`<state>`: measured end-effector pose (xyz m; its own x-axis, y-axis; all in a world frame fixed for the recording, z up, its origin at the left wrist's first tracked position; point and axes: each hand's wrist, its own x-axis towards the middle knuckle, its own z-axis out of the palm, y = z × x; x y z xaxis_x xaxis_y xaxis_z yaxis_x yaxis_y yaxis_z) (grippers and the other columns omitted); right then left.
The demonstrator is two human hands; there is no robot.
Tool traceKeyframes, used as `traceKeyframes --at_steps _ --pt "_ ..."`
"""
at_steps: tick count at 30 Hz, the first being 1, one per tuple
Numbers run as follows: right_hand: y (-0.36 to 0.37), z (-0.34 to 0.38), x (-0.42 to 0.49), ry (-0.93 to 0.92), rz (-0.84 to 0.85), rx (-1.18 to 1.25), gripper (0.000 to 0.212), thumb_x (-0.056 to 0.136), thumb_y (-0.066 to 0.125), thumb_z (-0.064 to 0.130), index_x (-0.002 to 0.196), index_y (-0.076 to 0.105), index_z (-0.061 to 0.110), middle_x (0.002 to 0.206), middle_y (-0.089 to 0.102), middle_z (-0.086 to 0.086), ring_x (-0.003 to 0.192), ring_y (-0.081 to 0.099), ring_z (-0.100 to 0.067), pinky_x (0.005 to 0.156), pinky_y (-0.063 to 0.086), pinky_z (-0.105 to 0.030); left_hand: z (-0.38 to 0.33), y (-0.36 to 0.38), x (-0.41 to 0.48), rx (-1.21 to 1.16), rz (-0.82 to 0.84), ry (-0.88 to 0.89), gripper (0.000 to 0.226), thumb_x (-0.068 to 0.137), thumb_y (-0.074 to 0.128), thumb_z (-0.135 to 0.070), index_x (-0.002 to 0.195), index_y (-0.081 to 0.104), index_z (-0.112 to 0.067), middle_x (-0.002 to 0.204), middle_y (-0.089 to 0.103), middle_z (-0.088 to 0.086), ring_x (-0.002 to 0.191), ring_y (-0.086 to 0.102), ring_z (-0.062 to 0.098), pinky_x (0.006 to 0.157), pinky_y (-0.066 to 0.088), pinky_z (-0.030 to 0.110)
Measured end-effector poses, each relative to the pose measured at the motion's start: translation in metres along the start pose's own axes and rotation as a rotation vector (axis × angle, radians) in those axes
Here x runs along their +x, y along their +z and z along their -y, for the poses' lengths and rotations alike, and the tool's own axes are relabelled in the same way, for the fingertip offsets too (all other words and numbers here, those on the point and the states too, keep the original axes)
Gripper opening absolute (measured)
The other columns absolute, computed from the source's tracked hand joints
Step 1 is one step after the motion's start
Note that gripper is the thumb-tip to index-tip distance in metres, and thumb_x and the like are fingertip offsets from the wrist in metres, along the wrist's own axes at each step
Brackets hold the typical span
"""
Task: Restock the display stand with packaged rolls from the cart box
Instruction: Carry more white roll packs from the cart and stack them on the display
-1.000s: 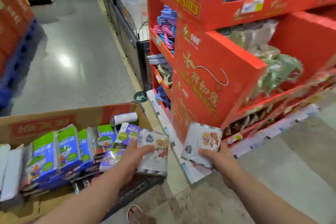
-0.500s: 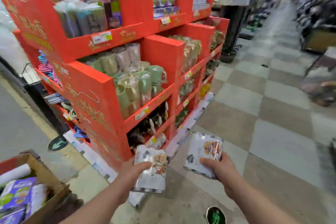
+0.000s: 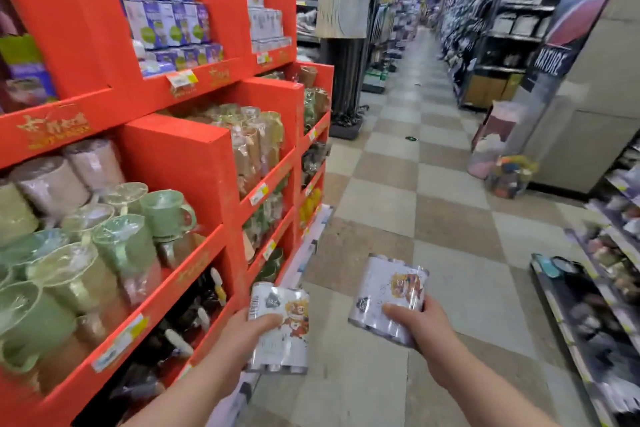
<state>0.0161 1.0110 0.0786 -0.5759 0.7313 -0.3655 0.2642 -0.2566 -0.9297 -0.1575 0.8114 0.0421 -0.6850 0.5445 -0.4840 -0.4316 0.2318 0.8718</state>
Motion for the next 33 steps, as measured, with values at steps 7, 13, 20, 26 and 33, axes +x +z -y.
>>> traceKeyframes --at_steps 7,13,20,26,33 --pt "-0.034 0.031 0.093 0.010 -0.139 0.042 0.030 0.077 0.070 -0.002 0.105 0.060 0.007 0.099 0.072 -0.013 0.089 0.070 -0.030 0.078 0.056 -0.039 -0.083 0.075 0.108 0.009 0.130 0.075 0.022 0.084 0.067 -0.006 0.106 0.065 -0.010 0.093 0.075 0.014 0.084 0.072 0.030 0.077 0.058 0.040" --pt "-0.078 0.051 0.169 -0.001 -0.165 0.101 0.048 0.064 0.078 0.007 0.108 0.059 0.008 0.099 0.072 -0.011 0.087 0.070 -0.028 0.072 0.054 -0.034 -0.127 0.147 0.185 0.028 0.221 0.085 0.031 0.087 0.063 -0.005 0.118 0.062 -0.008 0.100 0.074 0.016 0.089 0.072 0.034 0.078 0.058 0.043" --pt "-0.134 0.099 0.290 -0.028 -0.083 0.085 0.060 0.049 0.074 0.019 0.107 0.060 0.009 0.099 0.073 -0.009 0.091 0.070 -0.028 0.085 0.056 -0.045 -0.176 0.231 0.270 0.016 0.174 0.125 0.027 0.088 0.061 -0.005 0.115 0.063 -0.003 0.098 0.074 0.018 0.088 0.071 0.035 0.077 0.057 0.042" --pt "-0.174 0.164 0.390 -0.088 0.037 0.062 0.052 0.059 0.076 0.011 0.107 0.060 0.008 0.098 0.074 -0.009 0.089 0.071 -0.028 0.077 0.057 -0.039 -0.211 0.285 0.329 -0.063 0.037 0.106 0.025 0.088 0.060 -0.005 0.112 0.062 0.000 0.094 0.073 0.024 0.083 0.071 0.040 0.060 0.057 0.039" --pt "-0.180 0.216 0.489 -0.114 0.136 0.020 0.037 0.072 0.075 0.005 0.106 0.060 0.012 0.097 0.074 -0.008 0.092 0.070 -0.033 0.086 0.053 -0.052 -0.235 0.308 0.374 -0.114 -0.071 0.092 0.016 0.089 0.059 -0.002 0.104 0.065 -0.003 0.089 0.074 0.021 0.076 0.071 0.036 0.066 0.056 0.042"
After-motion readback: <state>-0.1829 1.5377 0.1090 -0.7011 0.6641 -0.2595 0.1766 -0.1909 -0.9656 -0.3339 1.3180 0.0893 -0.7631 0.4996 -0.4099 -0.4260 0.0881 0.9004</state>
